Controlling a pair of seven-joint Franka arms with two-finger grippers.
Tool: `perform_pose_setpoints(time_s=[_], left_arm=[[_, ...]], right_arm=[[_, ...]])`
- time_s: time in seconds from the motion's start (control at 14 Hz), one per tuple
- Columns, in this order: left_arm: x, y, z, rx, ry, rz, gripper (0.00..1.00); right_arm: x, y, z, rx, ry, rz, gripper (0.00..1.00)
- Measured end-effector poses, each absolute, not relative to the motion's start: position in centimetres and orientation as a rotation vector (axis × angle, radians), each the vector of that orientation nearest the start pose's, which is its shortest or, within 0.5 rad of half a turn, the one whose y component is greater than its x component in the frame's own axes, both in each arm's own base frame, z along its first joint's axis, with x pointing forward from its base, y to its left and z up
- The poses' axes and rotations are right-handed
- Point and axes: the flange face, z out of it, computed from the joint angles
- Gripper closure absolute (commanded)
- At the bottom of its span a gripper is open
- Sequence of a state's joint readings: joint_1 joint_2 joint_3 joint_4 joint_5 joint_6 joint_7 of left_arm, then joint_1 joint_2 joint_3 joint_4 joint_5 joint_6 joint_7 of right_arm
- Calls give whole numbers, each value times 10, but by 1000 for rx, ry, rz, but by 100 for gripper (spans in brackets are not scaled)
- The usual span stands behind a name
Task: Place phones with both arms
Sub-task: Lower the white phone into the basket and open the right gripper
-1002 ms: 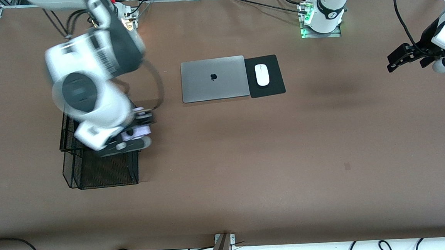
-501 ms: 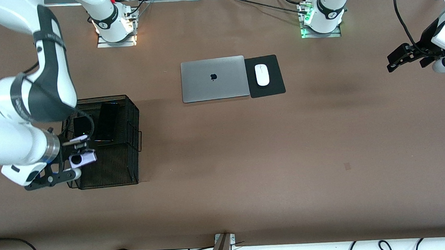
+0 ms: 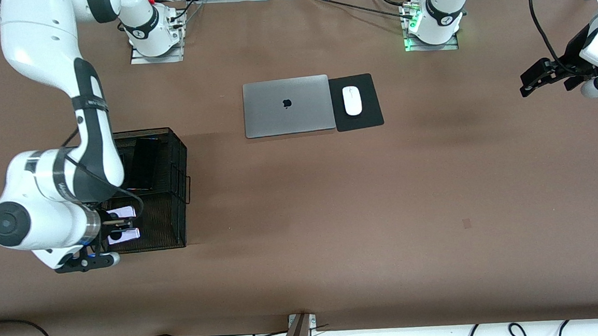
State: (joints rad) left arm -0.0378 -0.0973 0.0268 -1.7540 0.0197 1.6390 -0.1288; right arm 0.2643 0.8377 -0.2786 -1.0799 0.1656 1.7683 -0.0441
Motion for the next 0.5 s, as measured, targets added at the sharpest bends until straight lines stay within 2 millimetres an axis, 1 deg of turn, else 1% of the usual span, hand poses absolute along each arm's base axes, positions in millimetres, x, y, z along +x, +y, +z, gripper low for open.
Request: perform_pose_setpoints(time_s=[0.14,0.29,0.36,0.43,0.5], left_arm=[[527,-3,596,-3118,-181,26,0],[527,-3,596,-3118,-181,26,0],[527,-3,596,-3118,-181,27,0],[527,-3,596,-3118,-181,27,0],[527,-3,596,-3118,-181,27,0]], right_arm=[[747,64,294,-3189,-83,186,100],[744,59,274,-3191,-69,193,100],[742,58,268,-3186,-61,201,60],[741,58,264,-3173,-49,208,2],[740,58,261,-3161,-39,214,0]])
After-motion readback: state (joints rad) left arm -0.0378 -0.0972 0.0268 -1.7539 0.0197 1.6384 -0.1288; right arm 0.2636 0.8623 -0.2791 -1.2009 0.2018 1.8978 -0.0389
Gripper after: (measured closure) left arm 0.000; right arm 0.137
